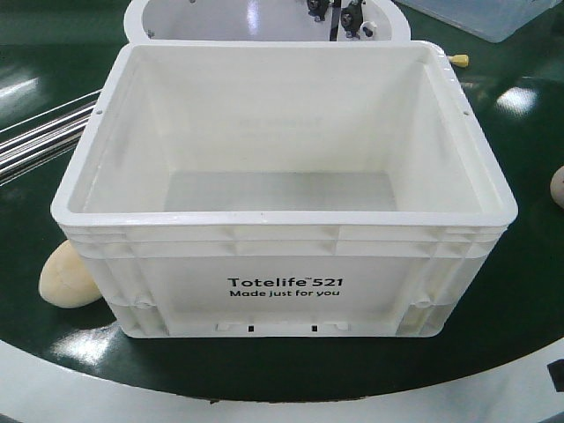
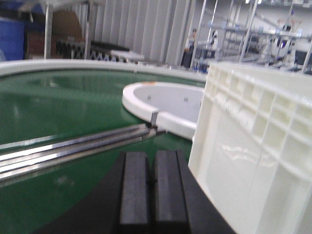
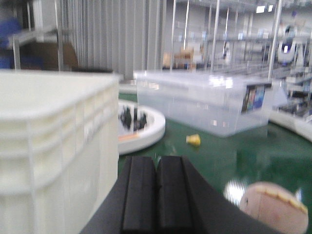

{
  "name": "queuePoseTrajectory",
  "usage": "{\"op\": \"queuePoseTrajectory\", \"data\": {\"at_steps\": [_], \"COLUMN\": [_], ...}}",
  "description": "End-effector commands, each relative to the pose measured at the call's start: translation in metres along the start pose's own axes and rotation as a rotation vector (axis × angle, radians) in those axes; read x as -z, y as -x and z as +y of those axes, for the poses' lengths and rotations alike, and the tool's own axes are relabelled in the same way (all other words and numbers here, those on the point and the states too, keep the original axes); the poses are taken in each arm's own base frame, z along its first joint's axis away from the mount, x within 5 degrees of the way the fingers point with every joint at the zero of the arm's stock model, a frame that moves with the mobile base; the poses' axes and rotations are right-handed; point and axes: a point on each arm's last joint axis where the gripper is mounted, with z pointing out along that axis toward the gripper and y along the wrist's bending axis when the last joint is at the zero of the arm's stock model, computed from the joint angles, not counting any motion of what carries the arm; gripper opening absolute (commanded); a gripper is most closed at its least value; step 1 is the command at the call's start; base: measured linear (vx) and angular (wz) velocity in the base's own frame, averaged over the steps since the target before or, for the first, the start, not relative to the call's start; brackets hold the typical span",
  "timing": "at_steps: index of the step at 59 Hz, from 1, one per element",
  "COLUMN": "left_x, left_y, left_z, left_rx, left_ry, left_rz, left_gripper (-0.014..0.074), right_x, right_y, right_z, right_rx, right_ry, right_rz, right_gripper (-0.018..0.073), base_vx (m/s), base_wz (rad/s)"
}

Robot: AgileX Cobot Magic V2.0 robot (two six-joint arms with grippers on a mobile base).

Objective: Place moving items into box and shelve

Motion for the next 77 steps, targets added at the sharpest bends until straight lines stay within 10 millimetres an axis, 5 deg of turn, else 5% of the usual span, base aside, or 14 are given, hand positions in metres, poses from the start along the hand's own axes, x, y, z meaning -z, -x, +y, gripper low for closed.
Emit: {"op": "queuePoseTrajectory", "data": {"at_steps": [1,18,24,30,37,50,67,77], "left_x": [0.003,0.021,0.01,-0.016,-0.054,-0.107,-0.128,-0.131], "left_y": [0.023,0.145,0.195,0.228,0.235,0.213,0.2,0.195], "left_z": [-0.003,-0.025,-0.033,-0.039,-0.04,-0.036,-0.034,-0.033], "left_rx": [0.008,-0.217,-0.251,-0.264,-0.264,-0.265,-0.267,-0.197], "left_ry": [-0.017,-0.023,-0.016,-0.012,-0.01,-0.004,-0.001,-0.003], "left_rz": [-0.174,-0.454,-0.489,-0.47,-0.392,-0.221,-0.147,-0.093], "left_gripper": [-0.0006,-0.0003,-0.0001,-0.0001,0.0001,0.0053,0.0326,0.0402], "right_x": [0.005,0.011,-0.011,-0.042,-0.086,-0.145,-0.173,-0.176], "right_y": [0.038,0.179,0.225,0.245,0.24,0.203,0.181,0.171], "right_z": [-0.001,-0.007,-0.009,-0.01,-0.01,-0.009,-0.008,-0.01], "right_rx": [0.009,0.175,0.228,0.235,0.232,0.224,0.223,0.14], "right_ry": [-0.008,-0.049,-0.06,-0.055,-0.037,-0.007,0.01,-0.01], "right_rz": [-0.211,-0.348,-0.364,-0.327,-0.221,-0.023,0.066,0.197], "right_gripper": [-0.0006,-0.0006,-0.0006,-0.0006,-0.0004,0.0074,0.0434,0.0512], "base_vx": [0.0,0.0,0.0,0.0,0.0,0.0,0.0,0.0], "base_wz": [0.0,0.0,0.0,0.0,0.0,0.0,0.0,0.0]}}
